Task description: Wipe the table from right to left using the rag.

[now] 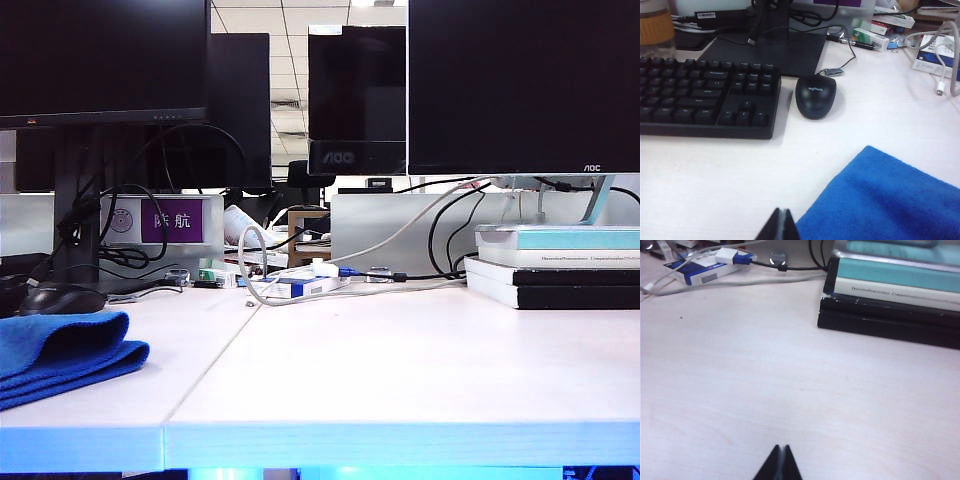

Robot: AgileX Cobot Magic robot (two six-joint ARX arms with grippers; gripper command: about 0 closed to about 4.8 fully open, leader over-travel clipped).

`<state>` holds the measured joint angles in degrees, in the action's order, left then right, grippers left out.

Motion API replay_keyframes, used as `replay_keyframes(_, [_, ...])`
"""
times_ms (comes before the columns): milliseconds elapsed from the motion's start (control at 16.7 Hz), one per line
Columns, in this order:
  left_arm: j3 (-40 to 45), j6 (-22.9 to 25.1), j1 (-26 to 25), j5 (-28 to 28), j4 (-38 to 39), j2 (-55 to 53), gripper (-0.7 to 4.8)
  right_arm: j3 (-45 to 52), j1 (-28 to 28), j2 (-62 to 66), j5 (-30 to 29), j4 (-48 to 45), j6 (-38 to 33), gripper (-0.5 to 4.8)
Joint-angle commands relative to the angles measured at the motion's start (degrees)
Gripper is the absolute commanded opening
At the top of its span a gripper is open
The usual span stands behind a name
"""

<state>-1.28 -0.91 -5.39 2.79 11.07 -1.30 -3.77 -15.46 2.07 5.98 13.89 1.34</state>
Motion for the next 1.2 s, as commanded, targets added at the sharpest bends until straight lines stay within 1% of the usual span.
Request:
replay_keyframes(60, [0.35, 0.09, 0.02, -0.17, 0.42, 0.02, -0.04, 1.22, 0.13, -1.75, 0.09, 3.10, -0.28, -0.06])
replay_keyframes(120, [0.35, 0.07, 0.02, -0.17, 0.39, 0.04, -0.04, 1.29, 0.44, -1.77, 0.09, 2.64, -0.28, -0.06])
replay_keyframes(180, [0.35, 0.09, 0.02, -0.17, 0.42, 0.02, -0.04, 1.29, 2.16, -1.68, 0.28, 2.67, -0.39, -0.06])
replay_keyframes(240, [0.35, 0.09, 0.02, -0.17, 0.42, 0.02, -0.04, 1.29, 4.31, -1.70, 0.33, 2.67, -3.78, -0.06])
replay_keyframes(300, [0.35, 0.09, 0.02, -0.15, 0.42, 0.02, -0.04, 1.29, 7.45, -1.70, 0.11, 2.71, -8.94, -0.06])
replay_keyframes(360, [0.35, 0.09, 0.02, -0.17, 0.42, 0.02, -0.04, 1.29, 8.04, -1.73, -0.15, 2.75, -8.87, -0.06])
replay_keyframes(600, [0.35, 0.07, 0.02, -0.17, 0.42, 0.02, -0.04, 1.29, 8.31, -1.73, -0.24, 2.54, -8.83, -0.04])
replay_keyframes(660, [0.35, 0.07, 0.02, -0.17, 0.42, 0.02, -0.04, 1.29, 8.28, -1.70, -0.24, 2.49, -10.12, -0.04])
replay_keyframes(720, [0.35, 0.09, 0.02, -0.17, 0.42, 0.02, -0.04, 1.29, 8.22, -1.70, -2.93, 2.29, -16.09, -0.04])
replay_keyframes(780, [0.35, 0.09, 0.02, -0.17, 0.42, 0.02, -0.04, 1.29, 8.24, -1.70, -5.64, 2.29, -18.25, -0.04])
replay_keyframes(1080, [0.35, 0.09, 0.02, -0.17, 0.42, 0.02, -0.04, 1.29, 8.26, -1.70, -6.10, 2.58, -18.05, -0.04])
replay_keyframes(1201, [0.35, 0.44, 0.02, -1.16, 0.46, 0.94, -0.04, 1.29, 8.26, -1.70, -6.10, 2.58, -18.05, -0.04])
